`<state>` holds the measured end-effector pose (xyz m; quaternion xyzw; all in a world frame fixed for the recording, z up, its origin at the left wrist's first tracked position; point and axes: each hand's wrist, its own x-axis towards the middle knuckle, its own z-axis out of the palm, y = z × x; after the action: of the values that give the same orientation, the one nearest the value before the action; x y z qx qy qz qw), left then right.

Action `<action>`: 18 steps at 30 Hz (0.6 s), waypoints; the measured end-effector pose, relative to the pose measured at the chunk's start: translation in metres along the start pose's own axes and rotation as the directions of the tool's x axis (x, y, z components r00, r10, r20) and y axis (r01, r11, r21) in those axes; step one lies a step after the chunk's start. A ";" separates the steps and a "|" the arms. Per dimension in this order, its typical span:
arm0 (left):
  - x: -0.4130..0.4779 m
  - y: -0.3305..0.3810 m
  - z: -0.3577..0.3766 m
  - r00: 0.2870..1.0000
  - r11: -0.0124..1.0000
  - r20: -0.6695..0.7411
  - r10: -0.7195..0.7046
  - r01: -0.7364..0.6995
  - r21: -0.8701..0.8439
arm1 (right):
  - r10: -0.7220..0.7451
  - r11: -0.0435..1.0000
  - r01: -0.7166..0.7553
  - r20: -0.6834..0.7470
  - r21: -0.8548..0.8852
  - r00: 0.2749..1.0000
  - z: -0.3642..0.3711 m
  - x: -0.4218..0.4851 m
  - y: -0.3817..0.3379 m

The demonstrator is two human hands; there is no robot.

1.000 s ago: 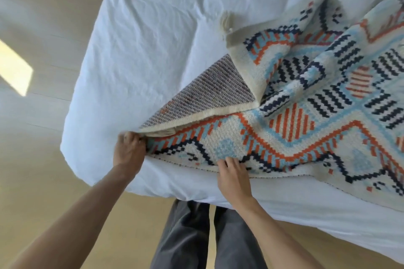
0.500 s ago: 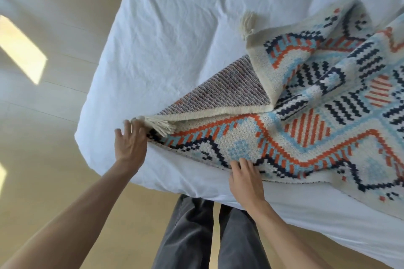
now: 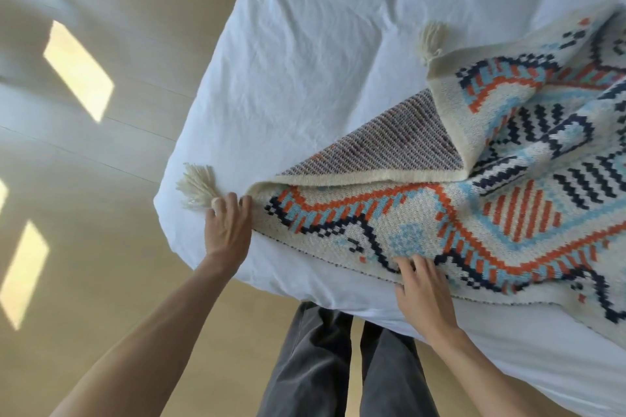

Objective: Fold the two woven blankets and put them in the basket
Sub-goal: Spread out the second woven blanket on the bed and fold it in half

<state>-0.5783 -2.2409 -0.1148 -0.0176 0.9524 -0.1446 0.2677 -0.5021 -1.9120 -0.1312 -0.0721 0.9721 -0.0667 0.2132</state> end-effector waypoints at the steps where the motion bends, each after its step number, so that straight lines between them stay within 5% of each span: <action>1: 0.001 -0.001 0.001 0.998 0.997 -0.018 0.062 -0.061 0.041 | -0.004 1.000 0.004 -0.001 -0.012 1.000 0.000 0.000 0.002; 3: 0.003 -0.004 0.005 0.986 0.983 0.036 0.162 -0.165 0.076 | 0.005 0.999 -0.005 0.005 -0.036 1.000 -0.001 0.000 0.004; 7: -0.003 -0.012 0.023 0.984 0.987 0.118 0.133 -0.142 0.071 | 0.082 0.997 -0.083 0.035 0.010 0.996 0.002 -0.008 -0.005; 14: -0.003 0.019 -0.004 0.940 0.989 0.324 0.106 -0.135 0.066 | 0.067 0.984 -0.132 0.440 0.121 0.895 -0.022 0.004 -0.009; 18: 0.016 0.069 -0.042 0.958 0.973 0.182 0.220 -0.202 -0.112 | 0.061 0.926 -0.215 0.441 0.309 0.895 -0.053 0.032 0.007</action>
<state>-0.6106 -2.1657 -0.1076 0.0578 0.9240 -0.0685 0.3719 -0.5541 -1.9054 -0.0978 0.0246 0.8775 -0.2057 0.4325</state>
